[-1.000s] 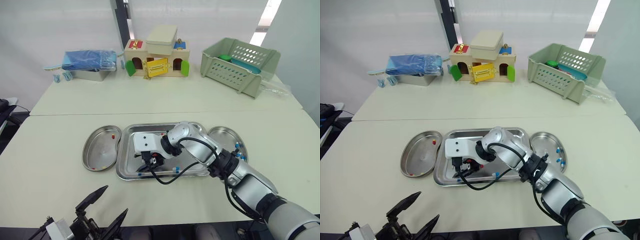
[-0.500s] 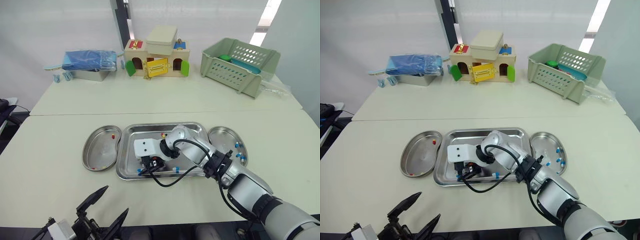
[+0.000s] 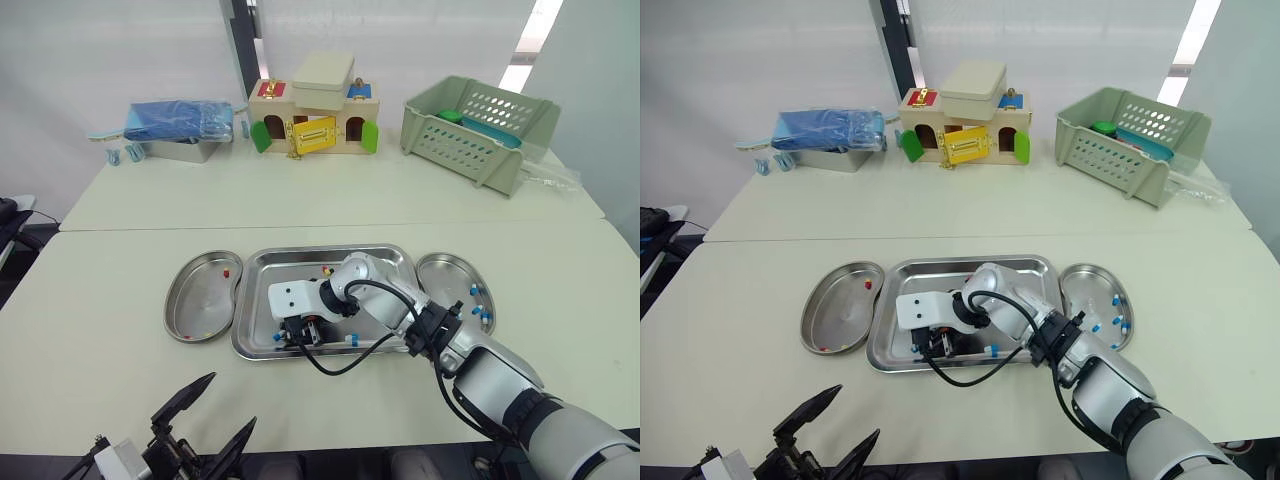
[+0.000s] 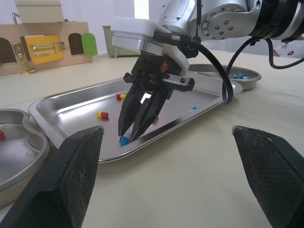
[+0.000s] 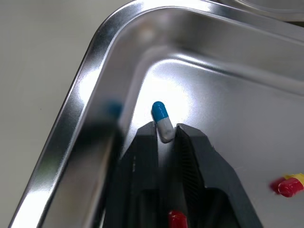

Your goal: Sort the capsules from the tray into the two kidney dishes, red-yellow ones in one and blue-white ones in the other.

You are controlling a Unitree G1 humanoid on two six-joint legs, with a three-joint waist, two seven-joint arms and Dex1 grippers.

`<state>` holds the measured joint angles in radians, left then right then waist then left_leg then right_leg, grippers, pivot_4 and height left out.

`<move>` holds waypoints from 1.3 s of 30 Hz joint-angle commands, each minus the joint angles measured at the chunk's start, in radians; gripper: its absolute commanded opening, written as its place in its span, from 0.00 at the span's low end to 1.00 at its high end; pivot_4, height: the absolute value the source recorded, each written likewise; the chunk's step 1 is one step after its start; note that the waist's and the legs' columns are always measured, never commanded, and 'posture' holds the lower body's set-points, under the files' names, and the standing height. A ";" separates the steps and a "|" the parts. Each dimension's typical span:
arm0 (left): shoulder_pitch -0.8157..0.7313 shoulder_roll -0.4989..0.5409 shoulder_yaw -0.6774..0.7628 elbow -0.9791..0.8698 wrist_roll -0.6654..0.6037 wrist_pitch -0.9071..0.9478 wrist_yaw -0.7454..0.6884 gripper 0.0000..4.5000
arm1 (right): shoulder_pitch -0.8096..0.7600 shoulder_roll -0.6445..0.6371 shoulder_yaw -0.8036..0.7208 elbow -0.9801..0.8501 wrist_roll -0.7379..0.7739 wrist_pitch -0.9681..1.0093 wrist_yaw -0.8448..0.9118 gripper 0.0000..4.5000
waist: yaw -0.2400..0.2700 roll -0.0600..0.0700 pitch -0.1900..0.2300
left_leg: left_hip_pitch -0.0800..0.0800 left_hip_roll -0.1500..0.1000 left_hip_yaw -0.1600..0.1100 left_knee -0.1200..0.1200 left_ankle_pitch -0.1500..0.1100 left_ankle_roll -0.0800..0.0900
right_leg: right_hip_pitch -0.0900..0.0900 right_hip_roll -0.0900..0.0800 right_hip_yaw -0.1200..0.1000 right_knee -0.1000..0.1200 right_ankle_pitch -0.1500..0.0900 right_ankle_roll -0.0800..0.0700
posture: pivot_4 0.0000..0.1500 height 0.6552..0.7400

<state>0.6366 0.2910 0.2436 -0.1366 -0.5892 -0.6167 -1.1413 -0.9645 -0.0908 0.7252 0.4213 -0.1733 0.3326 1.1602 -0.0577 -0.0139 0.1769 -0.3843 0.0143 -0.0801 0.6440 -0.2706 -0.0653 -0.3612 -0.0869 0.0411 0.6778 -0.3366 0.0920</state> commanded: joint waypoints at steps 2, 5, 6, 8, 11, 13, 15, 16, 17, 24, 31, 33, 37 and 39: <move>0.017 0.011 0.000 -0.020 -0.003 -0.012 0.009 1.00 | -0.010 0.013 -0.026 -0.012 0.014 -0.011 0.026 0.01 | 0.000 0.000 0.000 | 0.000 0.000 0.000 0.000 0.000 0.000 | 0.000 0.000 0.000 0.000 0.000 0.000 | 1.00 1.00; 0.015 0.012 -0.002 -0.024 -0.001 -0.007 0.016 1.00 | -0.004 0.009 -0.034 -0.029 0.024 -0.009 0.039 0.01 | 0.000 0.000 0.000 | 0.000 0.000 0.000 0.000 0.000 0.000 | 0.000 0.000 0.000 0.000 0.000 0.000 | 1.00 1.00; 0.014 0.013 -0.002 -0.024 0.000 -0.007 0.018 1.00 | -0.003 0.008 -0.035 -0.030 0.023 -0.010 0.040 0.01 | 0.000 0.000 0.000 | 0.000 0.000 0.000 0.000 0.000 0.000 | 0.000 0.000 0.000 0.000 0.000 0.000 | 1.00 1.00; 0.015 0.015 -0.005 -0.026 0.000 -0.007 0.019 1.00 | -0.002 0.009 -0.048 -0.034 0.028 -0.012 0.038 0.01 | 0.000 0.000 0.000 | 0.000 0.000 0.000 0.000 0.000 0.000 | 0.000 0.000 0.000 0.000 0.000 0.000 | 1.00 1.00; 0.014 0.018 -0.010 -0.031 -0.003 -0.006 0.018 1.00 | 0.003 0.002 -0.080 -0.062 0.051 -0.014 0.048 0.01 | 0.000 0.000 0.000 | 0.000 0.000 0.000 0.000 0.000 0.000 | 0.000 0.000 0.000 0.000 0.000 0.000 | 1.00 1.00; 0.012 0.023 -0.016 -0.036 -0.002 -0.010 0.012 1.00 | 0.016 -0.024 -0.112 -0.114 0.081 0.005 0.062 0.01 | 0.000 0.000 0.000 | 0.000 0.000 0.000 0.000 0.000 0.000 | 0.000 0.000 0.000 0.000 0.000 0.000 | 1.00 1.00; 0.009 0.036 -0.026 -0.045 -0.007 -0.008 -0.002 1.00 | 0.056 -0.090 -0.164 -0.231 0.136 0.040 0.101 0.01 | 0.003 0.000 0.000 | 0.000 0.000 0.000 0.000 0.000 0.000 | 0.000 0.000 0.000 0.000 0.000 0.000 | 1.00 1.00; 0.008 0.043 -0.032 -0.049 -0.012 -0.008 -0.012 1.00 | 0.076 -0.128 -0.185 -0.286 0.157 0.054 0.116 0.01 | 0.005 -0.001 0.000 | -0.001 0.000 0.000 0.000 0.000 0.000 | 0.001 0.000 0.000 -0.001 0.000 0.000 | 1.00 1.00; 0.007 0.053 -0.041 -0.054 -0.015 -0.005 -0.027 1.00 | 0.104 -0.174 -0.219 -0.343 0.180 0.052 0.127 0.01 | 0.010 -0.001 0.000 | -0.001 0.000 0.000 0.000 0.000 0.000 | 0.001 0.000 -0.001 -0.001 0.000 0.000 | 1.00 1.00; -0.082 0.104 -0.102 -0.040 -0.038 0.039 -0.088 1.00 | 0.327 -0.524 -0.495 -0.585 0.340 0.104 0.167 0.01 | 0.026 -0.002 0.001 | -0.001 0.000 -0.001 0.001 0.000 0.000 | 0.004 0.000 -0.002 -0.003 0.000 0.000 | 1.00 1.00; -0.133 0.136 -0.143 -0.045 -0.064 0.071 -0.154 1.00 | 0.534 -0.796 -0.713 -0.591 0.419 0.112 0.182 0.01 | 0.022 -0.003 0.001 | 0.000 0.000 0.000 0.000 0.000 0.000 | 0.005 0.000 -0.001 -0.004 0.000 0.000 | 1.00 1.00; -0.146 0.142 -0.144 -0.041 -0.070 0.073 -0.174 1.00 | 0.576 -0.840 -0.746 -0.567 0.418 0.096 0.175 0.01 | 0.022 -0.003 0.001 | 0.001 0.000 0.000 0.000 0.000 0.000 | 0.006 0.000 -0.001 -0.004 0.000 0.000 | 1.00 1.00; -0.171 0.150 -0.140 -0.029 -0.072 0.084 -0.184 1.00 | 0.627 -0.881 -0.767 -0.524 0.411 0.063 0.162 0.01 | 0.023 -0.003 0.001 | 0.002 0.000 0.000 0.001 0.000 0.000 | 0.007 0.000 -0.001 -0.004 0.000 0.000 | 1.00 1.00; -0.177 0.150 -0.138 -0.027 -0.073 0.089 -0.188 1.00 | 0.640 -0.887 -0.762 -0.510 0.404 0.051 0.154 0.01 | 0.023 -0.003 0.002 | 0.002 0.000 0.000 0.001 0.000 0.000 | 0.007 0.000 -0.001 -0.004 0.000 0.000 | 1.00 1.00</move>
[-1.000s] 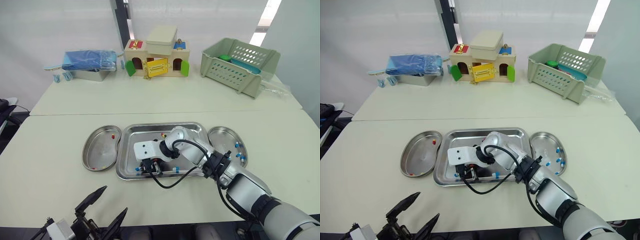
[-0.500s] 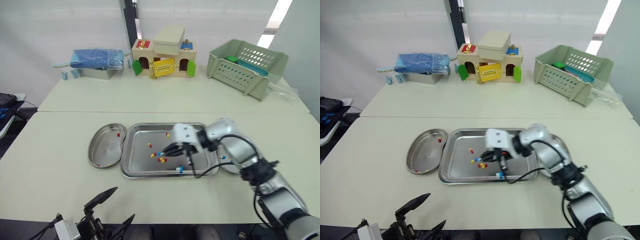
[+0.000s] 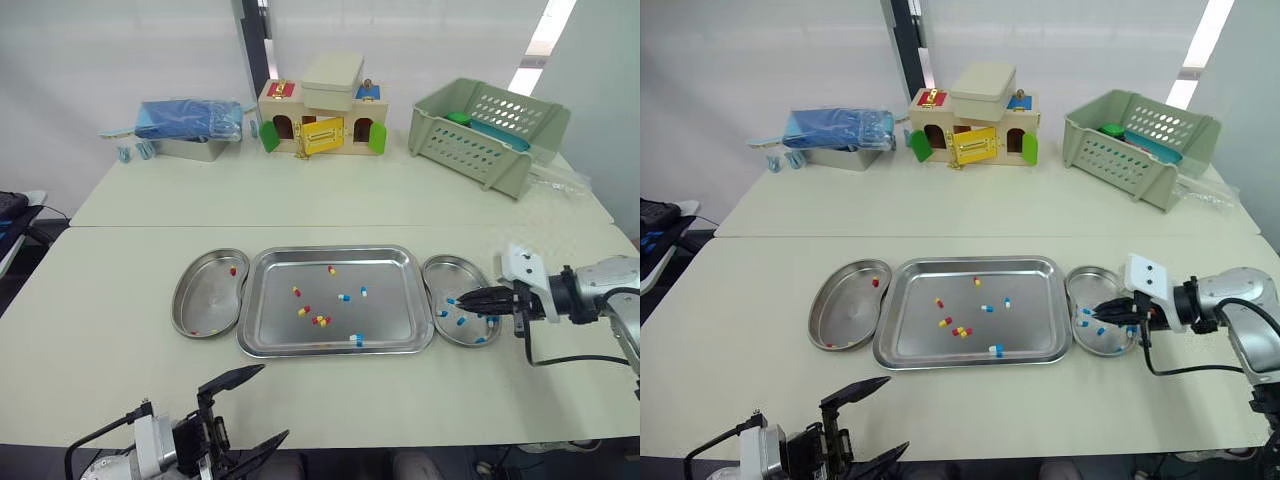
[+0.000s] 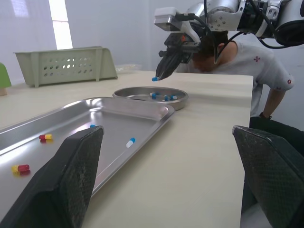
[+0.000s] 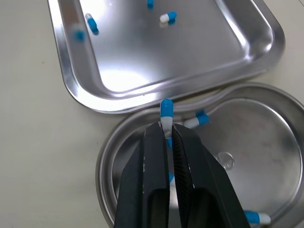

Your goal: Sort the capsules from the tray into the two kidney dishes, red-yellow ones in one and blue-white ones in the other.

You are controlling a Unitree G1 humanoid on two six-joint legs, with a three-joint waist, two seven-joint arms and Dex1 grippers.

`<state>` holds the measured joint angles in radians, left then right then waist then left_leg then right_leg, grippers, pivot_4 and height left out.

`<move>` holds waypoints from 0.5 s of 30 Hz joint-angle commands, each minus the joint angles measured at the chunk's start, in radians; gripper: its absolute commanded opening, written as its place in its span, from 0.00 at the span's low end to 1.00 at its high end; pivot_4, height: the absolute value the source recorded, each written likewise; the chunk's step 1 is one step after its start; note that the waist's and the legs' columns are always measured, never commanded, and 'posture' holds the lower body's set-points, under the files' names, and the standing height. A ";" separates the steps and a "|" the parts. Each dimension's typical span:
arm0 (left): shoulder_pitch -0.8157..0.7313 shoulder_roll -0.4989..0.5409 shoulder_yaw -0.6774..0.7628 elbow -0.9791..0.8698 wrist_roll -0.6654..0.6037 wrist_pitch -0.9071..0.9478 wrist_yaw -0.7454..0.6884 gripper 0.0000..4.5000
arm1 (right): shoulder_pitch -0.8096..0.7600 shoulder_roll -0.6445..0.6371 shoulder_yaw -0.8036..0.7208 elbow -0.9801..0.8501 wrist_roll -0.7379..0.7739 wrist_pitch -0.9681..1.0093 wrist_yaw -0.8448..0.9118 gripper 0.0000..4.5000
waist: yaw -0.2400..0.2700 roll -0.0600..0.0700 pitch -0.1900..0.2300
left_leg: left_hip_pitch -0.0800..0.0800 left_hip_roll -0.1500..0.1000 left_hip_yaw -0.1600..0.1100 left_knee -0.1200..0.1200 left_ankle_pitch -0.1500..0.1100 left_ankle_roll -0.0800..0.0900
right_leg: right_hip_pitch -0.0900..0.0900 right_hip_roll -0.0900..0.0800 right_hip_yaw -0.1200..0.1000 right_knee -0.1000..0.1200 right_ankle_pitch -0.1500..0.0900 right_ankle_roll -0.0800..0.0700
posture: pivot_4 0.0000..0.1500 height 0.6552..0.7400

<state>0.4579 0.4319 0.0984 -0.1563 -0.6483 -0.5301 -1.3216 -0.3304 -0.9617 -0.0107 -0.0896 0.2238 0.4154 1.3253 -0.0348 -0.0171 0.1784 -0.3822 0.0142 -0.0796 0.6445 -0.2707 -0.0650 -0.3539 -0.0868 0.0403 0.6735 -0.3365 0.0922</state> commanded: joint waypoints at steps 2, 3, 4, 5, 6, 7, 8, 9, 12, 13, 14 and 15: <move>-0.002 0.007 0.007 -0.008 -0.013 0.006 -0.007 1.00 | 0.013 -0.019 -0.013 0.010 -0.006 -0.040 -0.022 0.01 | -0.001 0.000 0.000 | 0.000 0.000 0.000 0.000 0.000 0.000 | 0.000 0.000 0.000 0.000 0.000 0.000 | 1.00 1.00; -0.002 0.007 0.007 -0.009 -0.012 0.007 -0.006 1.00 | 0.016 -0.021 -0.007 0.012 -0.008 -0.039 -0.022 0.01 | 0.000 0.000 0.000 | 0.000 0.000 0.000 0.000 0.000 0.000 | 0.000 0.000 0.000 0.000 0.000 0.000 | 1.00 1.00; -0.003 0.006 0.006 -0.010 -0.011 0.007 -0.004 1.00 | 0.018 -0.023 -0.004 0.012 -0.009 -0.037 -0.024 0.01 | 0.001 0.000 0.000 | 0.000 0.000 0.000 0.000 0.000 0.000 | 0.000 0.000 0.000 0.000 0.000 0.000 | 1.00 1.00; -0.002 0.005 0.006 -0.012 -0.009 0.007 -0.003 1.00 | 0.020 -0.024 -0.002 0.014 -0.009 -0.038 -0.026 0.01 | 0.001 0.000 0.000 | 0.000 0.000 0.000 0.000 0.000 0.000 | 0.000 0.000 0.000 0.000 0.000 0.000 | 1.00 1.00; -0.001 0.005 0.006 -0.013 -0.009 0.007 -0.001 1.00 | 0.021 -0.024 -0.001 0.015 -0.009 -0.040 -0.028 0.01 | 0.002 0.000 0.000 | 0.000 0.000 0.000 0.000 0.000 0.000 | 0.000 0.000 0.000 0.000 0.000 0.000 | 1.00 1.00; -0.001 0.004 0.006 -0.013 -0.008 0.007 0.000 1.00 | 0.021 -0.024 -0.001 0.016 -0.009 -0.042 -0.029 0.01 | 0.002 0.000 0.000 | 0.000 0.000 0.000 0.000 0.000 0.000 | 0.000 0.000 0.000 0.000 0.000 0.000 | 1.00 1.00; 0.001 0.003 0.006 -0.014 -0.007 0.007 0.001 1.00 | 0.021 -0.025 0.000 0.018 -0.009 -0.041 -0.030 0.07 | 0.002 0.000 0.000 | 0.000 0.000 0.000 0.000 0.000 0.000 | 0.000 0.000 0.000 0.000 0.000 0.000 | 1.00 1.00; 0.003 0.002 0.006 -0.015 -0.005 0.006 0.005 1.00 | 0.022 -0.028 0.001 0.018 -0.006 -0.040 -0.027 0.14 | 0.002 0.000 0.000 | 0.000 0.000 0.000 0.000 0.000 0.000 | 0.000 0.000 0.000 0.000 0.000 0.000 | 1.00 1.00; 0.011 -0.001 0.008 -0.020 -0.001 0.003 0.015 1.00 | 0.024 -0.033 -0.003 0.006 0.013 -0.022 -0.016 0.28 | 0.002 0.000 0.000 | 0.000 0.000 0.000 0.000 0.000 0.000 | 0.000 0.000 0.000 0.000 0.000 0.000 | 1.00 1.00; 0.011 -0.001 0.008 -0.020 0.000 0.002 0.017 1.00 | 0.024 -0.034 -0.003 0.003 0.016 -0.019 -0.015 0.35 | 0.002 0.000 0.000 | 0.000 0.000 0.000 0.000 0.000 0.000 | 0.000 0.000 0.000 0.000 0.000 0.000 | 1.00 1.00; 0.012 -0.002 0.009 -0.020 0.001 0.002 0.019 1.00 | 0.024 -0.035 -0.001 0.004 0.015 -0.020 -0.016 0.39 | 0.002 0.000 0.000 | 0.000 0.000 0.000 0.000 0.000 0.000 | 0.000 0.000 0.000 0.000 0.000 0.000 | 1.00 1.00; 0.011 -0.002 0.009 -0.018 0.003 0.000 0.021 1.00 | 0.022 -0.036 0.001 0.008 0.012 -0.024 -0.017 0.46 | 0.002 0.000 0.000 | 0.000 0.000 0.000 0.000 0.000 0.000 | 0.000 0.000 0.000 0.000 0.000 0.000 | 1.00 1.00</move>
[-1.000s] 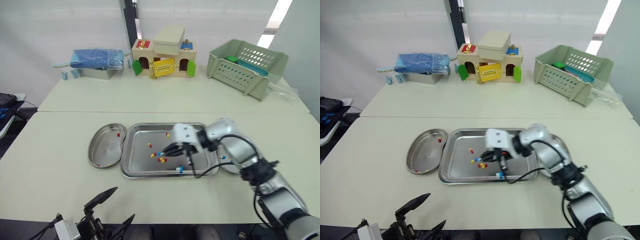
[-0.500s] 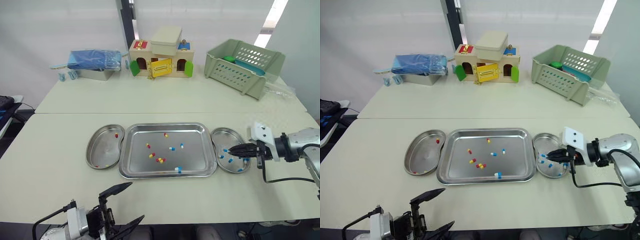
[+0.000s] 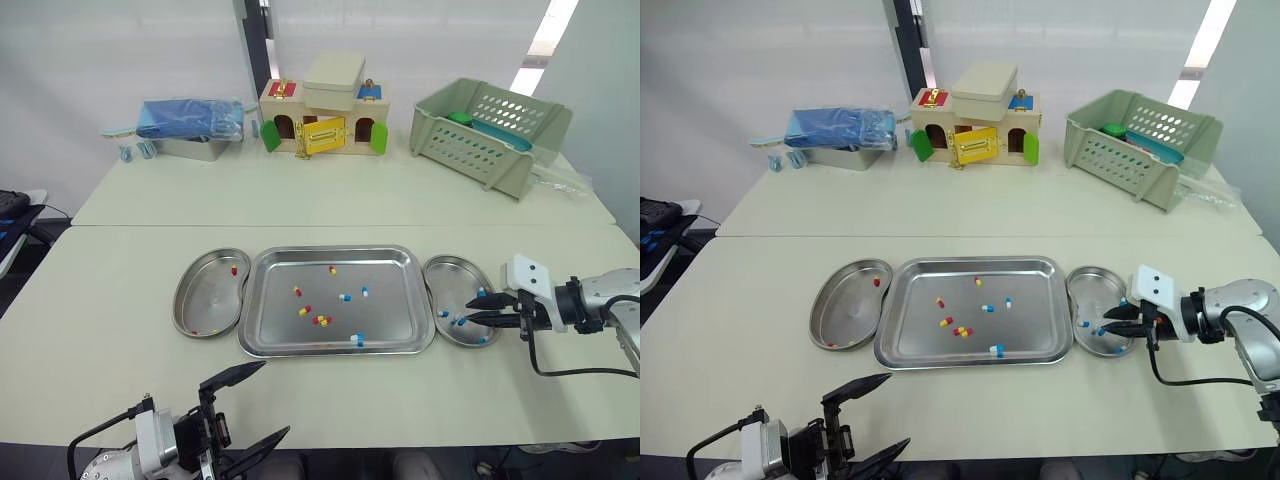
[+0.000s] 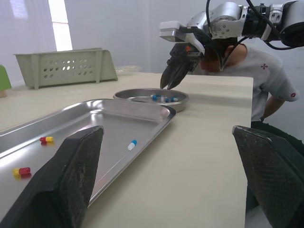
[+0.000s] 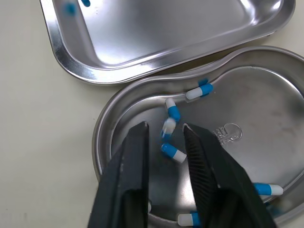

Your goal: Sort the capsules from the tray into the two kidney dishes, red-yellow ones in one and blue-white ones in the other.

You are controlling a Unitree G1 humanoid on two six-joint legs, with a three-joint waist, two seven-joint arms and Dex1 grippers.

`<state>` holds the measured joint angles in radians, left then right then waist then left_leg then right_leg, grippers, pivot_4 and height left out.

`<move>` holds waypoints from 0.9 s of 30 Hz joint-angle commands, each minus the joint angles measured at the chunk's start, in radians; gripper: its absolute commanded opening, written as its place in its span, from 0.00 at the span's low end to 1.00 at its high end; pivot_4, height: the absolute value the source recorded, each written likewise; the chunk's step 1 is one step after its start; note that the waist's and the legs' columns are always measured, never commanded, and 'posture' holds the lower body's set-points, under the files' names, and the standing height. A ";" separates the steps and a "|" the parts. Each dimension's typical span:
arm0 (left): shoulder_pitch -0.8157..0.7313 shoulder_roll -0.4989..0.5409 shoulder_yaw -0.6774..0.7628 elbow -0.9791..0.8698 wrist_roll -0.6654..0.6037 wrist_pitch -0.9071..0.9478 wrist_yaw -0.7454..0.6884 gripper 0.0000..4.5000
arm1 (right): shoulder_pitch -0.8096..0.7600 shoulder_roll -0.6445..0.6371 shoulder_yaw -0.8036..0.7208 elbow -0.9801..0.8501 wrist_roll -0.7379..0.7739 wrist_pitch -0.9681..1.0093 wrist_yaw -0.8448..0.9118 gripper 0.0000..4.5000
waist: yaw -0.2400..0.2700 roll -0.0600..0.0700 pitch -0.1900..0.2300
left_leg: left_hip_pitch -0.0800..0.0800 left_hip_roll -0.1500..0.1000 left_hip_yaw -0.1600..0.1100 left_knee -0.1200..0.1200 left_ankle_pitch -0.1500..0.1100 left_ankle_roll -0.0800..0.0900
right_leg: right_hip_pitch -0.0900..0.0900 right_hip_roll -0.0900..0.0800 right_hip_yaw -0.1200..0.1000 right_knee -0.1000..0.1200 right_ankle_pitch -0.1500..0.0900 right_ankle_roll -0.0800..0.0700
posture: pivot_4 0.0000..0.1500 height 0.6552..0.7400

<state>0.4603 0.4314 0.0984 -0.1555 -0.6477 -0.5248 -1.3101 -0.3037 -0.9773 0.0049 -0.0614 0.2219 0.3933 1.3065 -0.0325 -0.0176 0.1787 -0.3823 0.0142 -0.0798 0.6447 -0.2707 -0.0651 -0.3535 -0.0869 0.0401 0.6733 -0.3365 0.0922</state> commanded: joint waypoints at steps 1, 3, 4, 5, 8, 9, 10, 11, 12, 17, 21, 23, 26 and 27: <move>0.007 -0.002 0.011 -0.016 0.003 -0.007 0.013 1.00 | -0.007 -0.021 -0.013 -0.015 0.012 -0.004 0.000 0.53 | 0.000 0.000 0.000 | 0.000 0.000 0.000 0.000 0.000 0.000 | 0.000 0.000 0.000 0.000 0.000 0.000 | 1.00 1.00; 0.007 -0.002 0.012 -0.015 0.006 -0.009 0.019 1.00 | -0.010 -0.021 -0.014 -0.011 0.010 -0.006 -0.001 0.65 | 0.000 0.000 0.000 | 0.000 0.000 0.000 0.000 0.000 0.000 | 0.000 0.000 0.000 0.000 0.000 0.000 | 1.00 1.00; 0.007 -0.002 0.013 -0.015 0.006 -0.010 0.022 1.00 | -0.011 -0.021 -0.015 -0.009 0.011 -0.006 -0.001 0.72 | 0.000 0.000 0.000 | 0.000 0.000 0.000 0.000 0.000 0.000 | 0.000 0.000 0.000 0.000 0.000 0.000 | 1.00 1.00; 0.007 -0.001 0.015 -0.016 0.006 -0.009 0.025 1.00 | -0.012 -0.021 -0.018 -0.006 0.013 -0.006 -0.001 0.79 | 0.000 0.000 0.000 | 0.000 0.000 0.000 0.000 0.000 0.000 | 0.000 0.000 0.000 0.000 0.000 0.000 | 1.00 1.00; 0.009 0.001 0.020 -0.021 0.009 -0.006 0.040 1.00 | -0.013 -0.023 -0.031 0.007 0.020 -0.010 0.000 0.99 | 0.000 0.000 0.000 | 0.000 0.000 0.000 0.000 0.000 0.000 | 0.000 0.000 0.000 0.000 0.000 0.000 | 1.00 1.00; 0.007 0.002 0.026 -0.024 0.012 -0.004 0.053 1.00 | -0.011 -0.020 -0.040 0.012 0.028 -0.013 0.001 0.99 | 0.000 0.000 0.000 | 0.000 0.000 0.000 0.000 0.000 0.000 | 0.000 0.000 0.000 0.000 0.000 0.000 | 1.00 1.00; 0.005 0.002 0.034 -0.028 0.014 -0.001 0.069 1.00 | -0.008 -0.019 -0.050 0.016 0.036 -0.015 0.000 0.99 | 0.000 0.000 0.000 | 0.000 0.000 0.000 0.000 0.000 0.000 | 0.000 0.000 0.000 0.000 0.000 0.000 | 1.00 1.00; 0.000 0.007 0.056 -0.039 0.024 0.017 0.113 1.00 | 0.001 -0.022 -0.073 0.033 0.047 -0.033 0.006 0.99 | 0.000 0.000 0.000 | 0.000 0.000 0.000 0.000 0.000 0.000 | 0.000 0.000 0.000 0.000 0.000 0.000 | 1.00 1.00; -0.003 0.011 0.072 -0.046 0.031 0.029 0.145 1.00 | 0.007 -0.025 -0.087 0.044 0.055 -0.046 0.010 0.99 | 0.001 0.000 0.000 | 0.000 0.000 0.000 0.000 0.000 0.000 | 0.000 0.000 0.000 0.000 0.000 0.000 | 1.00 1.00; -0.020 0.076 0.240 -0.051 0.038 0.115 0.305 1.00 | 0.023 -0.028 -0.194 0.168 0.119 -0.098 0.037 0.99 | 0.002 -0.001 0.001 | 0.000 0.000 0.000 0.000 0.000 0.000 | 0.001 0.000 0.000 0.000 0.000 0.000 | 1.00 1.00; -0.022 0.216 0.407 0.027 0.046 0.259 0.387 1.00 | 0.036 -0.029 -0.216 0.306 0.110 -0.185 0.066 0.99 | -0.001 -0.002 0.001 | 0.001 0.000 0.000 0.000 0.000 0.000 | 0.001 0.000 0.000 0.000 0.000 0.000 | 1.00 1.00; -0.023 0.283 0.488 0.085 0.043 0.327 0.412 1.00 | 0.034 -0.028 -0.206 0.383 0.092 -0.235 0.074 0.99 | -0.001 -0.001 0.001 | 0.001 0.000 0.000 0.000 0.000 0.000 | 0.000 0.000 0.000 0.000 0.000 0.000 | 1.00 1.00; -0.018 0.344 0.560 0.138 0.044 0.384 0.404 1.00 | 0.013 -0.015 -0.203 0.481 0.075 -0.306 0.065 0.99 | -0.003 -0.001 0.002 | 0.001 0.000 0.001 0.000 0.000 0.000 | 0.000 0.000 0.000 0.000 0.000 0.000 | 1.00 1.00; -0.014 0.370 0.581 0.158 0.056 0.419 0.413 1.00 | 0.005 -0.012 -0.204 0.511 0.071 -0.323 0.063 0.99 | -0.003 0.000 0.002 | 0.001 0.000 0.000 0.000 0.000 0.000 | 0.000 0.000 0.000 0.000 0.000 0.000 | 1.00 1.00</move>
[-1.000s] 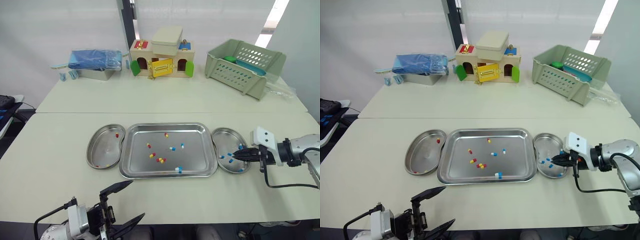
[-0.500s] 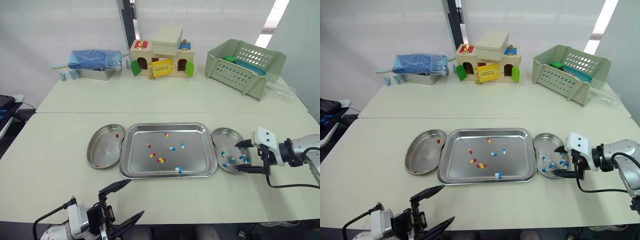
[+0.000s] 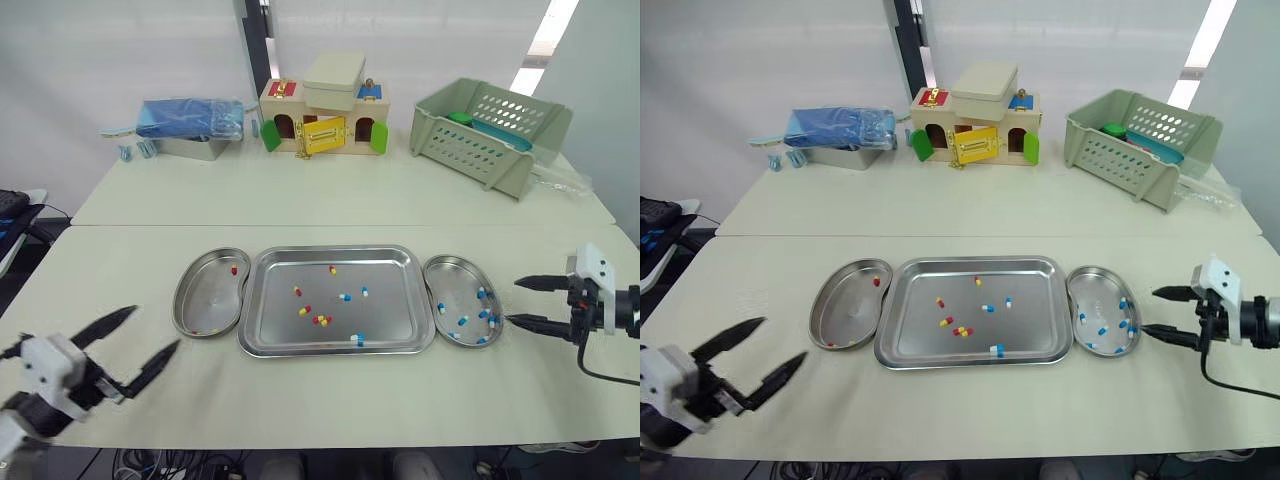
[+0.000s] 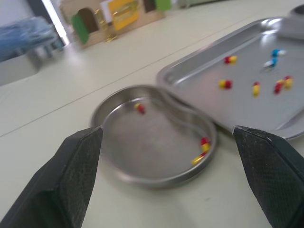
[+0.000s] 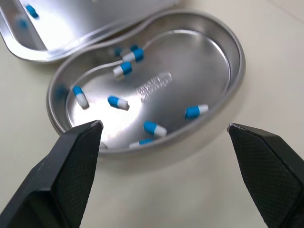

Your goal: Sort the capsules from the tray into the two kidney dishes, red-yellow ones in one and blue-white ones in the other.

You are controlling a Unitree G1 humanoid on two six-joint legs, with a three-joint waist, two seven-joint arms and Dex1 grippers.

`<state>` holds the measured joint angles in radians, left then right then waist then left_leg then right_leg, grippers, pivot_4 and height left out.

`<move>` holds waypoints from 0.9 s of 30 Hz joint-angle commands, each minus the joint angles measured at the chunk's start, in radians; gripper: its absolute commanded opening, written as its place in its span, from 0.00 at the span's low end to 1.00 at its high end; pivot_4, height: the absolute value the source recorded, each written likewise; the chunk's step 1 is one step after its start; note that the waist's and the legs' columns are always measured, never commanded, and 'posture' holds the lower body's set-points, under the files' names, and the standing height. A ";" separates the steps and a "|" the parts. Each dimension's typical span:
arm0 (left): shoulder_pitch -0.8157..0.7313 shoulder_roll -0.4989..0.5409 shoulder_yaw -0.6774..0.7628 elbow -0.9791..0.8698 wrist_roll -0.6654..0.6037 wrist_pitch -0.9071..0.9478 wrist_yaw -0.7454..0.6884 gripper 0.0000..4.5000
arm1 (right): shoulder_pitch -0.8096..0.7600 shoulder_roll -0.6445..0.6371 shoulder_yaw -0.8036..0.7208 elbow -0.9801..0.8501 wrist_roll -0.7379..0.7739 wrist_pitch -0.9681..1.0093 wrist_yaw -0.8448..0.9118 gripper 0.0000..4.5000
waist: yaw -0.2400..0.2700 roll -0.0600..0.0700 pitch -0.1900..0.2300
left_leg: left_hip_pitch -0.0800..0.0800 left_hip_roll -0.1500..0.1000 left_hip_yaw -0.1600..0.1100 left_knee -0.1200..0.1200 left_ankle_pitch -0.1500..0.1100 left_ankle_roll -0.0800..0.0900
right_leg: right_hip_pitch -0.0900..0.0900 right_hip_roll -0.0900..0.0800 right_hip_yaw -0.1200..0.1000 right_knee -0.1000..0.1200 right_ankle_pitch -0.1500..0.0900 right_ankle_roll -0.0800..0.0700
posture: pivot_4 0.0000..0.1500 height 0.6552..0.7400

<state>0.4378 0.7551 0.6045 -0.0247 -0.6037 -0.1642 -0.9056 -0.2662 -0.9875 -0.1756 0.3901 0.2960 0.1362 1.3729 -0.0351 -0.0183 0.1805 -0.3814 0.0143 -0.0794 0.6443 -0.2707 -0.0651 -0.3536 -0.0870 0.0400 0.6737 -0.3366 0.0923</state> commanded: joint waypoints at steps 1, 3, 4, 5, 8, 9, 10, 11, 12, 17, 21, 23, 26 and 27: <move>0.003 0.071 0.093 0.051 0.026 0.085 0.017 1.00 | -0.037 0.000 -0.024 0.085 -0.004 -0.084 -0.003 0.99 | -0.002 0.001 0.000 | 0.000 0.000 0.000 0.000 0.000 0.000 | 0.000 0.000 0.000 0.000 0.000 0.000 | 1.00 1.00; -0.023 0.103 0.118 0.095 0.044 0.108 0.023 1.00 | -0.041 0.003 -0.025 0.120 -0.007 -0.114 -0.003 0.99 | -0.004 0.002 0.001 | 0.000 0.000 0.000 0.000 0.000 0.000 | 0.000 0.000 0.000 0.001 0.000 0.000 | 1.00 1.00; -0.042 0.117 0.130 0.120 0.049 0.113 0.026 1.00 | -0.040 0.003 -0.025 0.132 -0.007 -0.124 -0.002 0.99 | -0.005 0.002 0.001 | 0.000 0.000 0.000 0.000 0.000 0.000 | 0.000 0.000 0.000 0.001 0.000 0.000 | 1.00 1.00; -0.055 0.124 0.140 0.137 0.053 0.118 0.026 1.00 | -0.038 0.003 -0.025 0.139 -0.005 -0.132 0.000 0.99 | -0.006 0.002 0.001 | 0.000 0.000 0.000 0.000 0.000 0.000 | 0.000 0.000 0.000 0.001 0.000 0.000 | 1.00 1.00; -0.092 0.154 0.152 0.203 0.090 0.120 0.025 1.00 | -0.029 0.002 -0.027 0.168 -0.009 -0.168 -0.006 0.99 | -0.006 0.002 0.001 | 0.000 0.000 0.000 0.000 0.000 0.000 | 0.000 0.000 0.000 0.000 0.000 0.000 | 1.00 1.00; -0.103 0.175 0.143 0.241 0.116 0.113 0.018 1.00 | -0.030 0.001 -0.027 0.180 -0.011 -0.173 -0.009 0.99 | -0.007 0.002 0.001 | 0.000 0.000 0.000 0.000 0.000 0.000 | 0.000 0.000 0.000 0.000 0.000 0.000 | 1.00 1.00; -0.109 0.189 0.137 0.266 0.135 0.118 0.015 1.00 | -0.031 0.001 -0.026 0.188 -0.012 -0.179 -0.010 0.99 | -0.007 0.002 0.001 | 0.000 0.000 0.000 0.000 0.000 0.000 | 0.000 0.000 0.000 0.001 0.000 0.000 | 1.00 1.00; -0.113 0.199 0.132 0.279 0.150 0.123 0.014 1.00 | -0.032 0.001 -0.025 0.194 -0.011 -0.183 -0.011 0.99 | -0.008 0.002 0.001 | 0.000 0.000 0.000 0.000 0.000 0.000 | 0.000 0.000 0.000 0.001 0.000 0.000 | 1.00 1.00; -0.117 0.204 0.129 0.286 0.160 0.121 0.011 1.00 | -0.033 0.000 -0.023 0.197 -0.010 -0.185 -0.011 0.99 | -0.009 0.002 0.001 | 0.000 0.000 0.000 0.000 0.000 0.000 | 0.000 0.000 0.000 0.001 0.000 0.000 | 1.00 1.00; -0.136 0.208 0.123 0.285 0.179 0.151 0.007 1.00 | -0.036 0.001 -0.021 0.208 -0.007 -0.190 -0.012 0.99 | -0.015 0.002 0.002 | 0.000 0.000 0.001 -0.001 0.000 0.000 | 0.000 0.000 0.000 0.001 0.000 0.000 | 1.00 1.00; -0.151 0.202 0.122 0.277 0.189 0.162 0.001 1.00 | -0.034 0.003 -0.023 0.211 -0.006 -0.194 -0.014 0.99 | -0.016 0.002 0.002 | 0.000 0.000 0.001 0.000 0.000 0.000 | 0.000 0.000 0.001 0.001 0.000 0.000 | 1.00 1.00; -0.159 0.203 0.113 0.267 0.199 0.169 0.001 1.00 | -0.025 0.003 -0.026 0.207 -0.002 -0.195 -0.013 0.99 | -0.016 0.002 0.002 | 0.000 0.000 0.001 0.000 0.000 0.000 | 0.000 0.000 0.001 0.001 0.000 0.000 | 1.00 1.00; -0.178 0.203 0.093 0.220 0.209 0.203 0.018 1.00 | -0.001 0.008 -0.041 0.185 0.021 -0.193 -0.001 0.99 | -0.014 0.002 0.002 | 0.000 0.000 0.001 0.000 0.000 0.000 | 0.000 0.000 0.001 0.001 0.000 0.000 | 1.00 1.00; -0.181 0.203 0.081 0.189 0.212 0.225 0.022 1.00 | 0.018 0.010 -0.048 0.162 0.036 -0.190 0.010 0.99 | -0.014 0.002 0.002 | 0.000 0.000 0.001 0.000 0.000 0.000 | 0.000 0.000 0.000 0.001 0.000 0.000 | 1.00 1.00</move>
<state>0.2636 0.9442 0.6881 0.2236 -0.3976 0.0375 -0.8962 -0.2667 -0.9770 -0.1807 0.5915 0.2985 -0.0451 1.3694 -0.0487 -0.0159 0.1820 -0.3815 0.0147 -0.0788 0.6440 -0.2706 -0.0653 -0.3539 -0.0870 0.0405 0.6750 -0.3366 0.0923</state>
